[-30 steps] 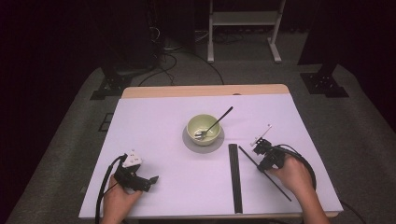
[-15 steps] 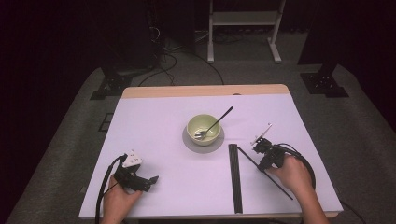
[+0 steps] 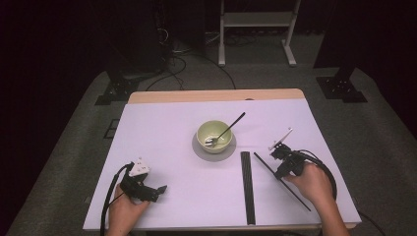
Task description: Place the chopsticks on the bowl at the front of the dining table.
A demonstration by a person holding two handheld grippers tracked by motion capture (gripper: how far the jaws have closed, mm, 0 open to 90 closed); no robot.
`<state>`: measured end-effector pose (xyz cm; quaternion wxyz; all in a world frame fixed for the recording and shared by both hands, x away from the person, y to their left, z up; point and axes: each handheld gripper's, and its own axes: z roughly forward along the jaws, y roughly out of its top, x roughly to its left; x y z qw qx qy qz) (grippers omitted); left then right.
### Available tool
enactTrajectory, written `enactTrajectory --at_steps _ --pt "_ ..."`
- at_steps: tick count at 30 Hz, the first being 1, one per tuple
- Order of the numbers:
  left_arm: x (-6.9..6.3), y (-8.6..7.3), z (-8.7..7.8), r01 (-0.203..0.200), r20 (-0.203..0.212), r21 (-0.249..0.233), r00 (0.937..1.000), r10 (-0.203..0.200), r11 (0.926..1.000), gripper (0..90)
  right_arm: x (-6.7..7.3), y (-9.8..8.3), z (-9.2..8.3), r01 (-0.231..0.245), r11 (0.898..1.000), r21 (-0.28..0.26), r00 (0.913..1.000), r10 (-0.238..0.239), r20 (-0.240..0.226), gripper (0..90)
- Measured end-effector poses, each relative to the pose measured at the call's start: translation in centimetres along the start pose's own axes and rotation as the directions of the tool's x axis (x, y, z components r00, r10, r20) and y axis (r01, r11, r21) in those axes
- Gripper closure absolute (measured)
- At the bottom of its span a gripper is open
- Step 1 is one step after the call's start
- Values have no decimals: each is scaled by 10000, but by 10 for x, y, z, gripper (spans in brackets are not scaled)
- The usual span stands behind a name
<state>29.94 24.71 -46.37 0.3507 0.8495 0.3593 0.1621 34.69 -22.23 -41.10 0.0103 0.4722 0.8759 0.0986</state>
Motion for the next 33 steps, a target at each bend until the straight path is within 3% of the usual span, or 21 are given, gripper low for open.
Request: enactTrajectory --at_steps 12,33 --pt "0 0 0 8 4 -1 10000 -8 10000 0 12 10 -22 94 9993 -363 9999 -98 -107 859" --pt "0 0 0 13 1 -38 10000 -13 10000 0 41 60 -52 403 9945 -965 9986 -435 -309 859"
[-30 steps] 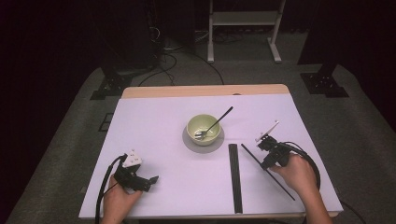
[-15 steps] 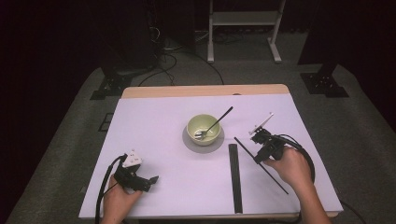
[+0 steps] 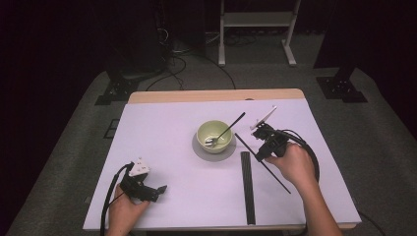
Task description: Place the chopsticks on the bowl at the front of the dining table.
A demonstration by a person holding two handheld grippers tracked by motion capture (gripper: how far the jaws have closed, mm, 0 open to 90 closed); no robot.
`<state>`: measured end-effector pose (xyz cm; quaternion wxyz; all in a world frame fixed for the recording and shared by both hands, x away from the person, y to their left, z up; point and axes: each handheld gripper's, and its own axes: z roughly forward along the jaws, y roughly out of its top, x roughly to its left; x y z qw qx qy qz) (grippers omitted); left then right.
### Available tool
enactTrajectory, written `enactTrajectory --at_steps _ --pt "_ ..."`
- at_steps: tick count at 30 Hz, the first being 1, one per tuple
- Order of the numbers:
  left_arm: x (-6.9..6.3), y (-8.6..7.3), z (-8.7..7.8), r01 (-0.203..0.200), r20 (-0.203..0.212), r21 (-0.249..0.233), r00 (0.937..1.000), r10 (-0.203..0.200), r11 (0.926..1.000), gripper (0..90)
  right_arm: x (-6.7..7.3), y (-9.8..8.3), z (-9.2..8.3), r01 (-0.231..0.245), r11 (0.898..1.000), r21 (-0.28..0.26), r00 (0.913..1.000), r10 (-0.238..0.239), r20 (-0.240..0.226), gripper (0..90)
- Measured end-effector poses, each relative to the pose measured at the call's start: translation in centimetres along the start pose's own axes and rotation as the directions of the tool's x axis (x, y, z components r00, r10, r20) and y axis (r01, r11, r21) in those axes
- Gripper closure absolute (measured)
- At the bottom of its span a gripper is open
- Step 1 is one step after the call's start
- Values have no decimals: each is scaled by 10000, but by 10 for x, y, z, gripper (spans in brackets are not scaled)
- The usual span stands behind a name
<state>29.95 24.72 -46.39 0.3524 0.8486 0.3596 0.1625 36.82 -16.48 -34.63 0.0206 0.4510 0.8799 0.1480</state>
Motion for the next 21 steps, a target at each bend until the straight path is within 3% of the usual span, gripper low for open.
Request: enactTrajectory --at_steps 21 --pt "0 0 0 3 0 -5 10000 -3 10000 0 21 69 2 98 9995 -313 9993 -110 -364 858"
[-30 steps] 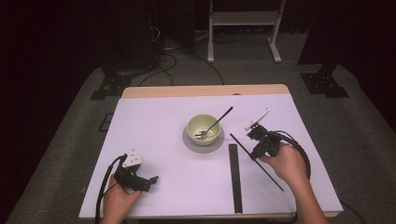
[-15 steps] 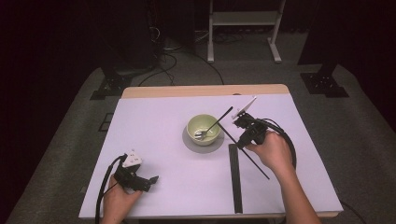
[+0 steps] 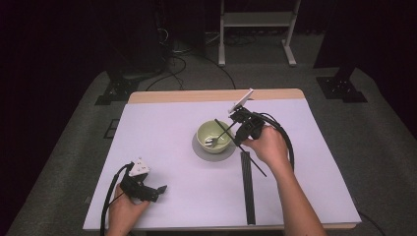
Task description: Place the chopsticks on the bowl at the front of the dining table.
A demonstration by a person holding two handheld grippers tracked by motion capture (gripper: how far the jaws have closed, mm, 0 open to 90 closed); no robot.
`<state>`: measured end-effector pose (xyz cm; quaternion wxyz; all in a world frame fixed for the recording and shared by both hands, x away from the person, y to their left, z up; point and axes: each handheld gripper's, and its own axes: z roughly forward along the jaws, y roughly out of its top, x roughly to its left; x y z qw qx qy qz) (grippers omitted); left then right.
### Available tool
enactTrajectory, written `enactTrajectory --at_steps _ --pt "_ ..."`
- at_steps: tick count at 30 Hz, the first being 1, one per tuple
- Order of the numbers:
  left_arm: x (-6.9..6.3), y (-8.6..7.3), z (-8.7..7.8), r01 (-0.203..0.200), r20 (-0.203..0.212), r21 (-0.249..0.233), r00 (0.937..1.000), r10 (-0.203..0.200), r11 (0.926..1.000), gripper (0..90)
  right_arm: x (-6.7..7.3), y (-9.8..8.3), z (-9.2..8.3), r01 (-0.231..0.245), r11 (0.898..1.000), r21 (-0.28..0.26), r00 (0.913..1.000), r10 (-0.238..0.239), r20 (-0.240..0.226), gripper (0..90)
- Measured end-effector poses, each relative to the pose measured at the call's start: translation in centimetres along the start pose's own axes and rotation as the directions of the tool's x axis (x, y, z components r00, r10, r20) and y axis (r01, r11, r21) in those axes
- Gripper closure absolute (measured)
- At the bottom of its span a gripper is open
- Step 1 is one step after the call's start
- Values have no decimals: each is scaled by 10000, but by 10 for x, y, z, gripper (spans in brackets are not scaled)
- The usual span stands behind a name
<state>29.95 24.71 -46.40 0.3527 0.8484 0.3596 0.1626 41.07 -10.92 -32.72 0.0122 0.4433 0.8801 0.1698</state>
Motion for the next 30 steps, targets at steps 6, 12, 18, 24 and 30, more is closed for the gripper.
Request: enactTrajectory --at_steps 6,12,18,24,30 --pt "0 0 0 0 -8 -11 10000 0 10000 0 3 19 2 37 10000 -54 10000 -37 22 858" --pt "0 0 0 10 0 -6 10000 -10 10000 0 6 36 5 50 10000 -64 10000 -50 38 858" --pt "0 0 0 12 19 -1 10000 -12 10000 0 11 54 15 -21 10000 84 9999 20 125 859" --pt "0 0 0 14 19 1 10000 -14 10000 0 16 72 26 -73 9996 269 9998 67 197 858" --pt "0 0 0 37 16 -26 10000 -37 10000 0 15 86 40 -261 9986 469 9996 255 134 858"
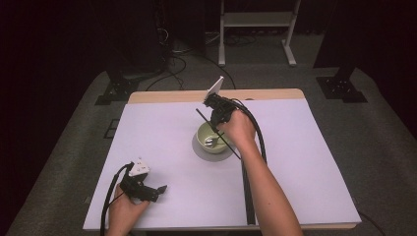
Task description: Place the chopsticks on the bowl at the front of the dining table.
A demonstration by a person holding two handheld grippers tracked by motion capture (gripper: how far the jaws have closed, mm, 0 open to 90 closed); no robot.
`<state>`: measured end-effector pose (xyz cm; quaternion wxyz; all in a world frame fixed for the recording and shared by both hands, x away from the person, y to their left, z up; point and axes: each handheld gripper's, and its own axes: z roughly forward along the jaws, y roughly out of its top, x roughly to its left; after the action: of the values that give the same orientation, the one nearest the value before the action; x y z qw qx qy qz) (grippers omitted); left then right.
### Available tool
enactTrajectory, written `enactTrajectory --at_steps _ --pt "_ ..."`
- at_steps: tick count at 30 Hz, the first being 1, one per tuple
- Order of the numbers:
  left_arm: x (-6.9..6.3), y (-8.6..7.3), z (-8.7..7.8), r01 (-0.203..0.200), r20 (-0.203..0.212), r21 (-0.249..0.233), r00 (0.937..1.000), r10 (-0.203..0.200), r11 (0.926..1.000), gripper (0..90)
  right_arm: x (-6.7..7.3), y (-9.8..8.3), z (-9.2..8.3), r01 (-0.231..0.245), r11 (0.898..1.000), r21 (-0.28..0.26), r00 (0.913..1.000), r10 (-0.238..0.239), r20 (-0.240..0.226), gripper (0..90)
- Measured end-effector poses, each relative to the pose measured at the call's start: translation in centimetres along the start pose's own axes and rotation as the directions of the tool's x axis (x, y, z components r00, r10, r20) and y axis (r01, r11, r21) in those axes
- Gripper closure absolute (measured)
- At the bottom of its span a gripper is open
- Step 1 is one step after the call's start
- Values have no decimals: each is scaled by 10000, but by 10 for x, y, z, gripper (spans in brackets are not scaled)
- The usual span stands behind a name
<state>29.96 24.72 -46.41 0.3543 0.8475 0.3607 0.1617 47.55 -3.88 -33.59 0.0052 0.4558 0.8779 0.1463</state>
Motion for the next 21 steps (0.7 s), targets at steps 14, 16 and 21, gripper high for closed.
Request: enactTrajectory --at_steps 14,16,21 --pt "0 0 0 -20 -2 11 10000 20 10000 0 -5 14 21 -218 9992 336 9998 217 38 858" --pt "0 0 0 -21 0 14 10000 21 10000 0 -5 13 21 -227 9992 325 9997 227 28 858" --pt "0 0 0 -17 3 14 10000 17 10000 0 -6 12 20 -164 9996 231 9998 162 66 805"
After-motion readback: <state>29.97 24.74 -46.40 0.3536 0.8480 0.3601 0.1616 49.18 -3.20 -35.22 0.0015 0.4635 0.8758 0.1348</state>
